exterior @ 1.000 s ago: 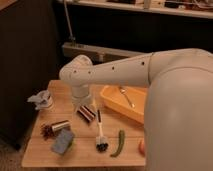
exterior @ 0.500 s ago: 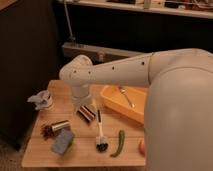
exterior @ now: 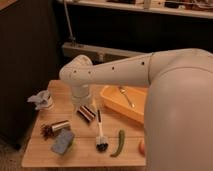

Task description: Place fork in table surface

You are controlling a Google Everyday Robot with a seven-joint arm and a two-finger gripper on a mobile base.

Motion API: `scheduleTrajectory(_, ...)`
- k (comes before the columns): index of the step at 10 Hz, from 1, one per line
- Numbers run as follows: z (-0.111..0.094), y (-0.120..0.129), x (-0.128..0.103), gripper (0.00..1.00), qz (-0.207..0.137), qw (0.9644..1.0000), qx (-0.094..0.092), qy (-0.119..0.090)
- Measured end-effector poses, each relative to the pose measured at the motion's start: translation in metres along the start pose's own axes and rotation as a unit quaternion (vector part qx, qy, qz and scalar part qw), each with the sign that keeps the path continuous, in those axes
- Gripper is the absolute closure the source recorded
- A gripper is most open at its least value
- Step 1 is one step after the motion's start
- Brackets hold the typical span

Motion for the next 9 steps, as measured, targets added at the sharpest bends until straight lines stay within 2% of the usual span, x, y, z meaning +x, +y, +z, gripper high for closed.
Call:
scheduleTrajectory(3,0.0,0.0,0.0,0.35,0.0,1.0,0.0,0.0)
scheduleTrajectory(5,0.004,-0.006,-0.002,0.35,0.004,0.9999,0.011,-0.009)
scheduleTrajectory(7,0.012,-0.033,-0.022,0.35,0.008,0.9994,0.021,-0.027)
scheduleTrajectory(9,0.018,-0.066,-0.05,0.35,0.004,0.9989,0.02,-0.043)
